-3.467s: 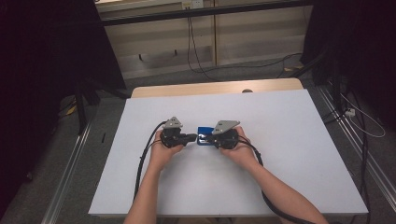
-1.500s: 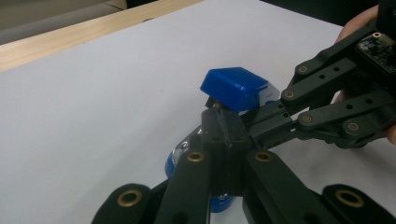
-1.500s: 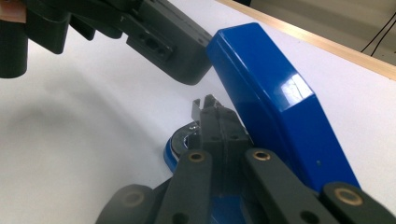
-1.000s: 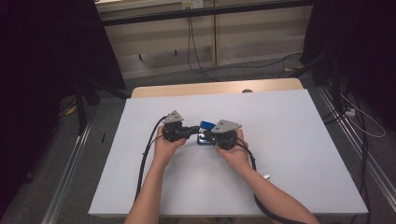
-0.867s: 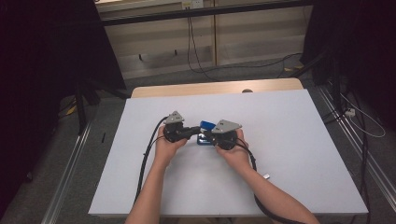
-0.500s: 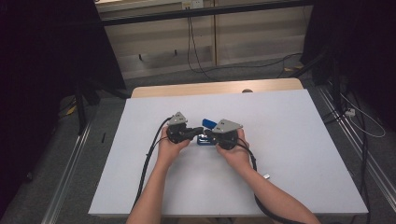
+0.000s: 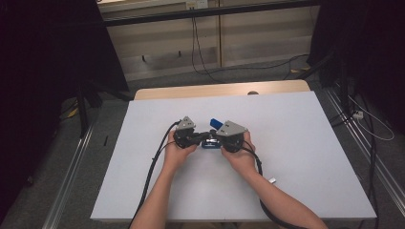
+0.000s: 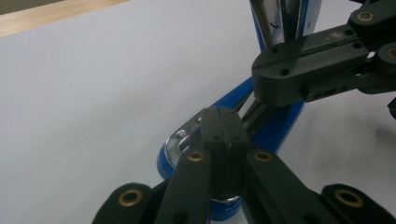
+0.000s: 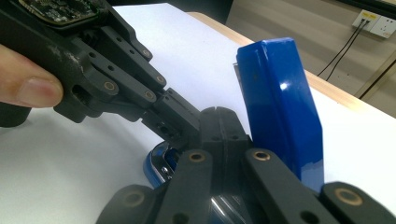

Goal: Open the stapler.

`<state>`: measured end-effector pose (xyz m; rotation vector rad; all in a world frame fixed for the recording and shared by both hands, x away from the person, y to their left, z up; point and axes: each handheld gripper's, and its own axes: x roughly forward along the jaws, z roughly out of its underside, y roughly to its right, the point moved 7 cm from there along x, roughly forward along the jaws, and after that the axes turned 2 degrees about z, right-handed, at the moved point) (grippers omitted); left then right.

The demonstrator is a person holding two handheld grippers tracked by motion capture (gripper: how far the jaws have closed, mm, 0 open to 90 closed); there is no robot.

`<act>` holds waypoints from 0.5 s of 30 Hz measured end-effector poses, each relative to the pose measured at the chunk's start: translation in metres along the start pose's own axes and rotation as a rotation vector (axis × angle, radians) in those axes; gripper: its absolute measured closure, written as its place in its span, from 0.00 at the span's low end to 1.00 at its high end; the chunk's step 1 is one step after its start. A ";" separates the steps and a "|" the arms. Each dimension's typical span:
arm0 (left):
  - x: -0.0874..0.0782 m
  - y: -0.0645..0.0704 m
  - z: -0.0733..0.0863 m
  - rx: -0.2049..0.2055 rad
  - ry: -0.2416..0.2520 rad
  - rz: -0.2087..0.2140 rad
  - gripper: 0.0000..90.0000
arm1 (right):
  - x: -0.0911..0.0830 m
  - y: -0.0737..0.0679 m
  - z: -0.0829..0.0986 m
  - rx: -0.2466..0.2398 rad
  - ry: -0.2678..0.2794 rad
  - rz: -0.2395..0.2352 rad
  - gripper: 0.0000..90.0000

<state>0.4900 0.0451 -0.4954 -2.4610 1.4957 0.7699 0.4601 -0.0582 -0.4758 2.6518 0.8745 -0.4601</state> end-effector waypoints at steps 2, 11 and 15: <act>0.000 0.001 0.000 -0.005 0.002 0.001 1.00 | -0.001 0.000 -0.001 -0.015 -0.004 0.019 1.00; 0.000 0.000 0.001 -0.011 0.005 0.006 1.00 | -0.004 0.005 -0.006 0.005 0.008 0.073 1.00; 0.000 0.000 0.001 -0.013 0.007 0.007 1.00 | -0.007 0.009 -0.008 0.005 0.008 0.091 1.00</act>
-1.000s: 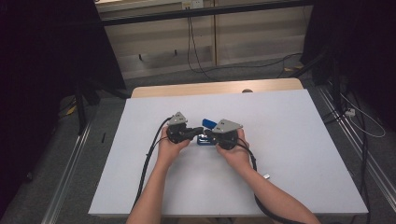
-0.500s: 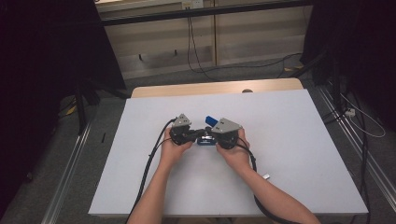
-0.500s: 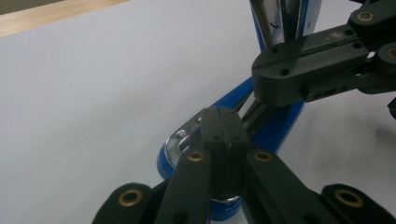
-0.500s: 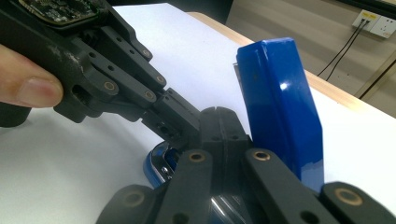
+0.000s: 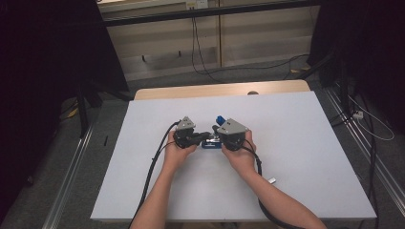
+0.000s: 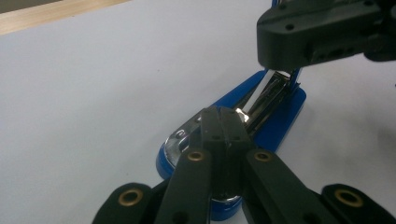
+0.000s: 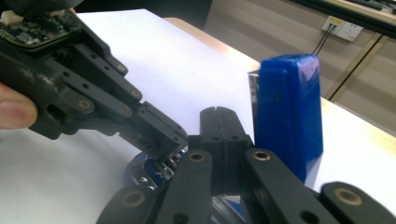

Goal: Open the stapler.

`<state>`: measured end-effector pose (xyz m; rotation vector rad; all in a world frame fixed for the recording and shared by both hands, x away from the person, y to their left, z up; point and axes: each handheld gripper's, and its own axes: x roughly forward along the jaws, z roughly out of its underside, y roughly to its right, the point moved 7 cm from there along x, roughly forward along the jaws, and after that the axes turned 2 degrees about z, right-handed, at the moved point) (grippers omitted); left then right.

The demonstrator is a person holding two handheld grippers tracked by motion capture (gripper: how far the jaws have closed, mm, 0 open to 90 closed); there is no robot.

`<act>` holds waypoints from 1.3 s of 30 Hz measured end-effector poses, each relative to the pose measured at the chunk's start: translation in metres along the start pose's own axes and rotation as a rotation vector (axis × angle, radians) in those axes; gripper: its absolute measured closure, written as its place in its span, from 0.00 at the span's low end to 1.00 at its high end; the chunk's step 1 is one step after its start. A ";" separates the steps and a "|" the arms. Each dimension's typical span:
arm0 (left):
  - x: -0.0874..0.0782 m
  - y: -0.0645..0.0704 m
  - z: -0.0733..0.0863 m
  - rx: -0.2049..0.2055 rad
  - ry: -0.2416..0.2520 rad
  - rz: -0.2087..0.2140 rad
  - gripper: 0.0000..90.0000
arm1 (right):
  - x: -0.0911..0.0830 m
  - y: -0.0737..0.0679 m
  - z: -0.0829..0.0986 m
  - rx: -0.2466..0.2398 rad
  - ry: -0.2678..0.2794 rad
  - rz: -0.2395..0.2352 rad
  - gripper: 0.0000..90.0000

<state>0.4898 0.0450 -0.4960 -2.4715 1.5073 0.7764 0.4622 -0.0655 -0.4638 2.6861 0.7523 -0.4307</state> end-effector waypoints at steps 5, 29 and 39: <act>0.000 0.000 0.000 0.001 -0.002 -0.001 1.00 | -0.002 0.000 -0.002 -0.009 -0.008 0.003 1.00; 0.000 0.000 0.001 -0.003 0.004 0.002 1.00 | -0.015 0.017 0.000 0.009 -0.021 0.054 1.00; 0.000 0.000 0.000 0.000 0.005 0.005 1.00 | -0.022 0.028 0.007 0.020 -0.037 0.064 1.00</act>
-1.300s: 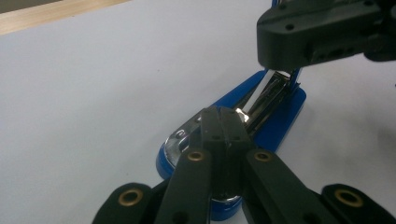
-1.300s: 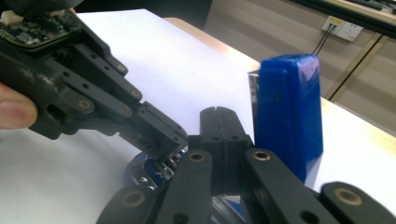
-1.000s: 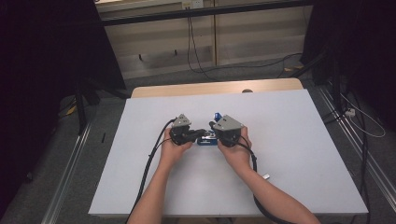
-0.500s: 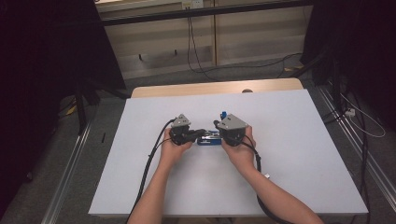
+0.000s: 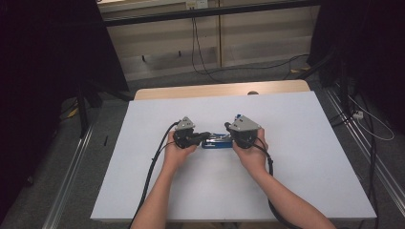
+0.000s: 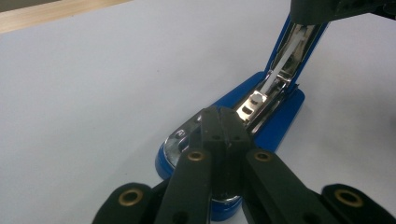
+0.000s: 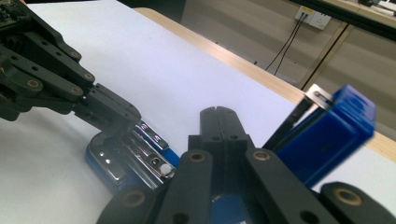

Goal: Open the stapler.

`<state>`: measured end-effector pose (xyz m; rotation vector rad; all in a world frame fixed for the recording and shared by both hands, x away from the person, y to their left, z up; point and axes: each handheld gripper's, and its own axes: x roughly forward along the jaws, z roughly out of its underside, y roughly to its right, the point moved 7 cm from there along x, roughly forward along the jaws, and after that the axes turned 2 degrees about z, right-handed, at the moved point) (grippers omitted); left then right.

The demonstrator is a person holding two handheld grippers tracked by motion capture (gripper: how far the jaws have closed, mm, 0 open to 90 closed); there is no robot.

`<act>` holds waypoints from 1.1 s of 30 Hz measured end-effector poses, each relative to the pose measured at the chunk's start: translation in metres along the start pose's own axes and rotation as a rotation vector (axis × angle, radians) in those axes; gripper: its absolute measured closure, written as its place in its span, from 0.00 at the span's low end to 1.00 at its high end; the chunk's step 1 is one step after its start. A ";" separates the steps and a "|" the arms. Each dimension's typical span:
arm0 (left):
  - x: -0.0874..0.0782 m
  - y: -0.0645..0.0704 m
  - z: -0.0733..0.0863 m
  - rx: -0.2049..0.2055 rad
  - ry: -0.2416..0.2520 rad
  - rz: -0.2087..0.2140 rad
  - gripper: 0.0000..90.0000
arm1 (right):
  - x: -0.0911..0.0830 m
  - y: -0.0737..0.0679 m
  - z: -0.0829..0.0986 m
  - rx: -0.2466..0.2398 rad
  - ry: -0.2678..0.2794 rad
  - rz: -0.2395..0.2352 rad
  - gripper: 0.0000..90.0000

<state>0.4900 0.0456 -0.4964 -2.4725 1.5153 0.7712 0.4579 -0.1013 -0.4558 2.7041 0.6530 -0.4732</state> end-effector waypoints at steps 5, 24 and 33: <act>0.000 0.000 0.000 -0.007 0.000 -0.001 1.00 | 0.000 0.000 0.000 0.001 -0.003 0.002 1.00; 0.000 0.000 0.000 -0.017 0.000 0.008 1.00 | -0.001 0.029 0.039 0.101 -0.071 0.015 1.00; -0.001 0.000 0.000 -0.033 0.002 0.013 1.00 | -0.001 0.040 0.050 0.133 -0.078 -0.020 1.00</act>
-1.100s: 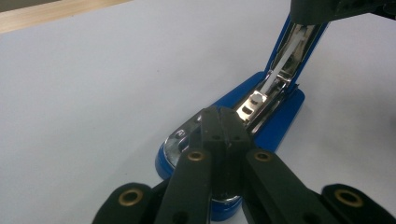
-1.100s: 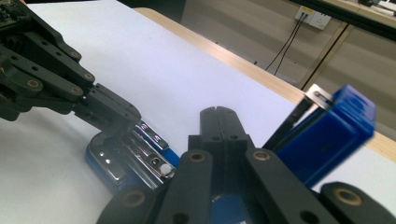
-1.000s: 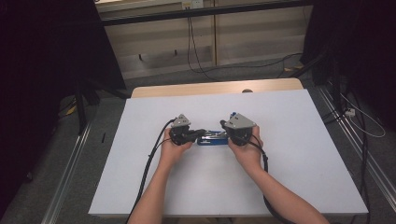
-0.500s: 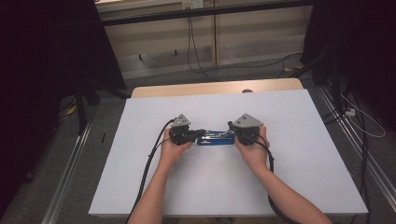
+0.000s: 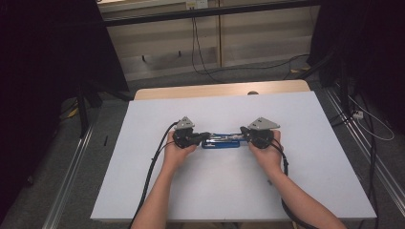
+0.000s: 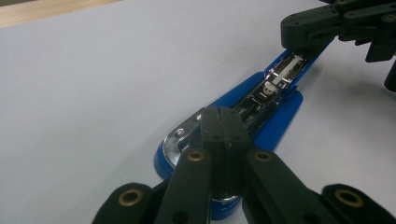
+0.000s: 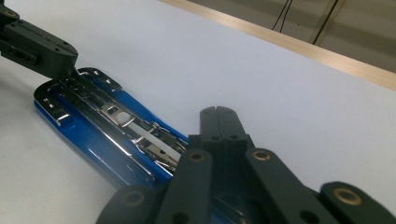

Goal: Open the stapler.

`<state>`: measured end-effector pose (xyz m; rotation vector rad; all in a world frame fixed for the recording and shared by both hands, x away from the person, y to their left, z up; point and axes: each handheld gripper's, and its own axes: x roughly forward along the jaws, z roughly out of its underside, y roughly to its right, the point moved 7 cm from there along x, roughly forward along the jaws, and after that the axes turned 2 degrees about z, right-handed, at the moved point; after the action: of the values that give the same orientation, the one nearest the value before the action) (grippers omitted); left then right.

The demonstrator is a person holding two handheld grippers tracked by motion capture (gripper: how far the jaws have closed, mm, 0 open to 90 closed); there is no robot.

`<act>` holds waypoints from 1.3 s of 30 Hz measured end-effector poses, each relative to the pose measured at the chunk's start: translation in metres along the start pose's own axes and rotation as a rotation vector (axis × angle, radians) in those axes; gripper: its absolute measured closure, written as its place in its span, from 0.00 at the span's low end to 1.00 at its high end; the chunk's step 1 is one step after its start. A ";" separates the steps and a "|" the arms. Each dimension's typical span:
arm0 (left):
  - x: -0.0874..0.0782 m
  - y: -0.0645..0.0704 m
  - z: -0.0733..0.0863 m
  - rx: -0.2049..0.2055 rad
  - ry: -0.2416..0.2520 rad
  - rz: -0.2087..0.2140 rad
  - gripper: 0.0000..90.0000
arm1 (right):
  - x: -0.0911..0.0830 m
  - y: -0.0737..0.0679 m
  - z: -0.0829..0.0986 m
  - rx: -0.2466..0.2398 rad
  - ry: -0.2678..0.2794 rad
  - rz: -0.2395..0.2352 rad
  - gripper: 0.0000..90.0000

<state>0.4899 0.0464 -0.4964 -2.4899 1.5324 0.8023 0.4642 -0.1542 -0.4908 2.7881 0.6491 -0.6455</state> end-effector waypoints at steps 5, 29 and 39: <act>-0.001 -0.001 -0.001 -0.013 0.005 0.005 1.00 | -0.001 0.003 0.000 0.008 0.002 -0.023 1.00; -0.030 0.006 -0.011 -0.050 0.019 -0.005 0.58 | -0.050 0.010 0.012 0.024 0.009 -0.157 0.74; -0.049 0.003 -0.011 -0.093 0.022 -0.071 0.35 | -0.079 0.019 0.022 0.057 0.026 -0.171 0.52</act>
<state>0.4741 0.0804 -0.4624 -2.6116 1.4358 0.8567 0.4013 -0.2067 -0.4723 2.8189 0.8957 -0.6703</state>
